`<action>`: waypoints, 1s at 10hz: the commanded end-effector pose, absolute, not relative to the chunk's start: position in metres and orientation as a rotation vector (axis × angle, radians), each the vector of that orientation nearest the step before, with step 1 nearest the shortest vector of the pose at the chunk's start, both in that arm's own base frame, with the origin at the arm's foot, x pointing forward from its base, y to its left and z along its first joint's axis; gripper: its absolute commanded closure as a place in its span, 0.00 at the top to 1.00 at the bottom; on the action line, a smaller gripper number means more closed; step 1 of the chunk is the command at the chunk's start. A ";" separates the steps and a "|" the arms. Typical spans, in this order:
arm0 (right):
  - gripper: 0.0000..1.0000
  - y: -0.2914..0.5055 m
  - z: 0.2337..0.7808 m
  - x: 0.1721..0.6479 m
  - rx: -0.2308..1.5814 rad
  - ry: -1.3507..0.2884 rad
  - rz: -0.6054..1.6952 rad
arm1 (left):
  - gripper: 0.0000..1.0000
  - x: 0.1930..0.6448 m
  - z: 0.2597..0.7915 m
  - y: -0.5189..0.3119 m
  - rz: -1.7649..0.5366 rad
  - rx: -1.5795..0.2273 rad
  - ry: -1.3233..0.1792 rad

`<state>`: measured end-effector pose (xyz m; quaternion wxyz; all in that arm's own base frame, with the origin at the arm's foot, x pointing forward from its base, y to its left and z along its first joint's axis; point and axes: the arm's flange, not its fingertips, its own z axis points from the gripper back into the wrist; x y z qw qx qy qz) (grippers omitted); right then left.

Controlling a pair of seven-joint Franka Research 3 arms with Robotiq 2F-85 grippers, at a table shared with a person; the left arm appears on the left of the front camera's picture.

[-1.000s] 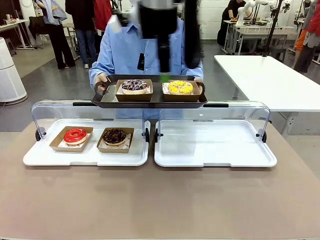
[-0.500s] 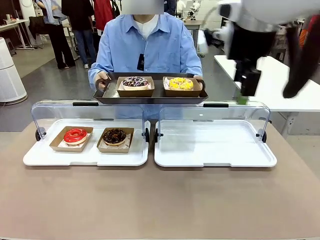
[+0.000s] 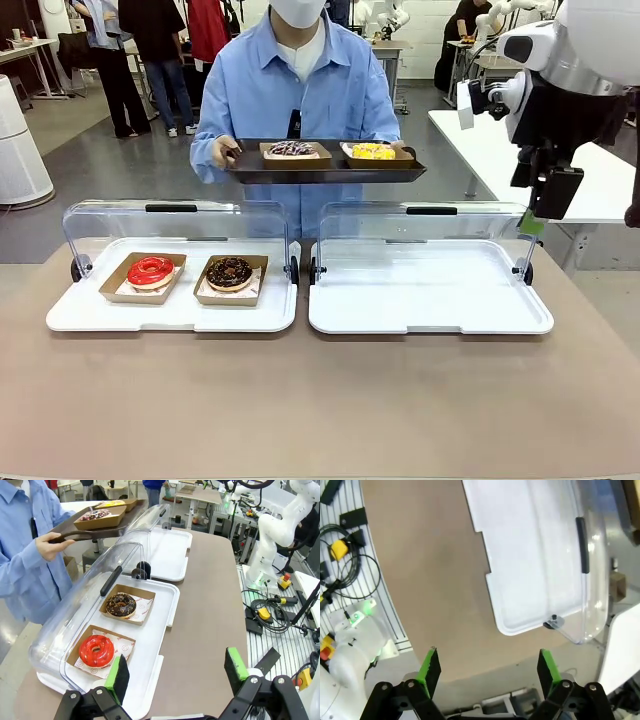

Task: Provide the desired donut to the person.
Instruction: Place the picked Paper togo box onto the Handle tray extended by the person.

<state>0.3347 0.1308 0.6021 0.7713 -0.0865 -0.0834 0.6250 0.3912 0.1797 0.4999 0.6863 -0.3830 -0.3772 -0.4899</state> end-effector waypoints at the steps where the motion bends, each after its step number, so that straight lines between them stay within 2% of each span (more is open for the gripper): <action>1: 1.00 0.136 0.606 0.333 -0.193 -0.171 1.364 | 1.00 0.390 0.500 0.180 -1.112 -0.861 -0.872; 10: 1.00 0.136 0.606 0.333 -0.193 -0.171 1.364 | 1.00 0.390 0.500 0.180 -1.112 -0.861 -0.872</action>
